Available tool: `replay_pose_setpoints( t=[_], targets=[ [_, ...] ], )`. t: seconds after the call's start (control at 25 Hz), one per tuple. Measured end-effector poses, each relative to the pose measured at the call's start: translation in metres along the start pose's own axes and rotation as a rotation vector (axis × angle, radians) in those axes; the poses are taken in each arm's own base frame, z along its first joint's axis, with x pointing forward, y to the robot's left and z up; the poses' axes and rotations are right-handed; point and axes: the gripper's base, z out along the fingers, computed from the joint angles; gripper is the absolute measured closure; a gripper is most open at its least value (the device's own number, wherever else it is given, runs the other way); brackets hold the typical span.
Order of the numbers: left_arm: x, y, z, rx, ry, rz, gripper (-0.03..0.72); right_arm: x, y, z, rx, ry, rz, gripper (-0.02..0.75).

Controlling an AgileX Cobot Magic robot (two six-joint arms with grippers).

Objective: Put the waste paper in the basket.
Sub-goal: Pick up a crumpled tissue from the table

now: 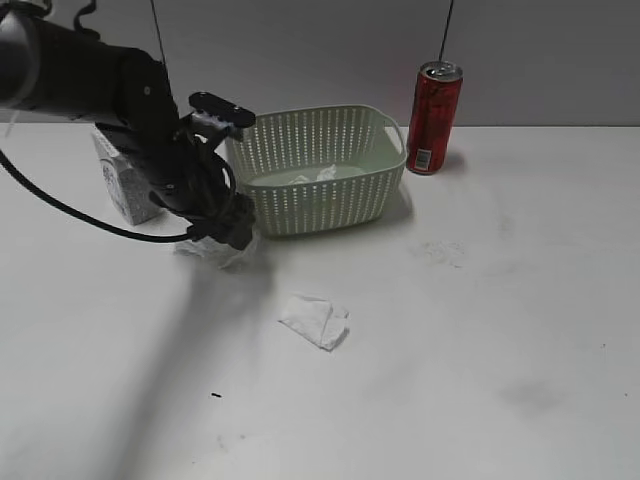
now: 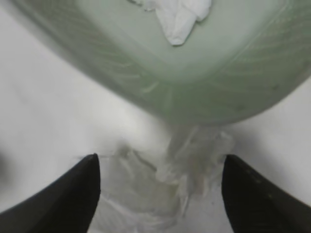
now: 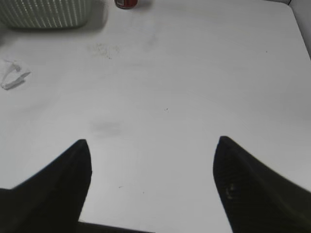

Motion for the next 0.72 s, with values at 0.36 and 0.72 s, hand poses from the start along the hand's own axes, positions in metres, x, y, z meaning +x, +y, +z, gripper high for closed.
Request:
replay_pose_setpoints(
  t=[0.36, 0.72],
  targets=[
    [0.009, -0.009, 0.032, 0.021, 0.069, 0.016, 0.118, 0.007, 0.0, 0.009, -0.001, 0.013, 0.003, 0.148],
    [0.007, -0.011, 0.02, 0.028, 0.071, 0.024, 0.589, 0.007, 0.0, 0.009, -0.001, 0.013, 0.003, 0.148]
  ],
)
